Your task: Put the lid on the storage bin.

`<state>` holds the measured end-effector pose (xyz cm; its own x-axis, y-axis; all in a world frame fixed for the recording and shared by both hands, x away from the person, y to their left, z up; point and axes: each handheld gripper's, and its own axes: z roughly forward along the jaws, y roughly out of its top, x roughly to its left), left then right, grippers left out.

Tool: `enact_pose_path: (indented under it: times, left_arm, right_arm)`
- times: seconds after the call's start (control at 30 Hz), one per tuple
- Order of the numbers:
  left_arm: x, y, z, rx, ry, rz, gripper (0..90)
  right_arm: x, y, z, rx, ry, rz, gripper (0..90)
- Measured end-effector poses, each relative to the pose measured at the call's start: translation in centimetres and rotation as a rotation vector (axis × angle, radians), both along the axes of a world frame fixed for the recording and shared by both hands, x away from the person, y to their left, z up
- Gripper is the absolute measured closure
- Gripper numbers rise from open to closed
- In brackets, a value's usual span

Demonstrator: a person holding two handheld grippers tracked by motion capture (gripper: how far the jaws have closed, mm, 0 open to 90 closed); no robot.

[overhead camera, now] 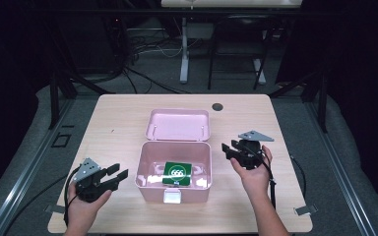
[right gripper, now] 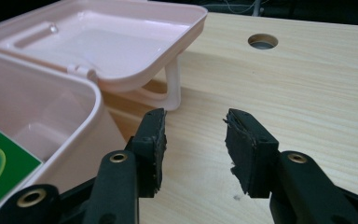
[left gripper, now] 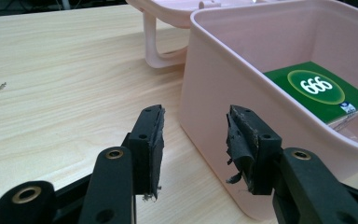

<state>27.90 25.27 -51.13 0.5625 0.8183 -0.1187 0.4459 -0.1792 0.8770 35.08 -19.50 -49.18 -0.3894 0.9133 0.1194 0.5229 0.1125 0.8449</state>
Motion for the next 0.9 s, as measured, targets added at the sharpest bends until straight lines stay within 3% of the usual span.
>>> enact_pose_path:
  times: [0.1, 0.23, 0.5, 0.7, 0.9]
  left_arm:
    - [0.0, -0.4, -0.2, 0.032, 0.009, -0.013, 56.0]
    - [0.1, -0.7, -0.3, 0.056, 0.013, -0.021, 55.9]
    - [0.0, -0.8, -0.2, 0.059, 0.02, -0.025, 55.8]
    - [0.1, -1.1, 0.2, 0.1, 0.019, -0.024, 55.7]
    - [0.5, -1.3, 1.0, 0.079, 0.03, -0.054, 54.9]
  right_arm:
    - [-0.1, 0.6, -0.2, -0.028, 0.007, 0.02, 59.4]
    - [-0.2, 1.1, -0.3, -0.025, 0.036, 0.05, 60.5]
    - [-0.4, 1.4, -0.6, -0.034, 0.023, 0.027, 59.4]
    - [-0.2, 1.6, -0.5, -0.041, 0.067, 0.027, 57.6]
    - [0.0, 1.9, 0.3, -0.033, 0.067, 0.047, 58.3]
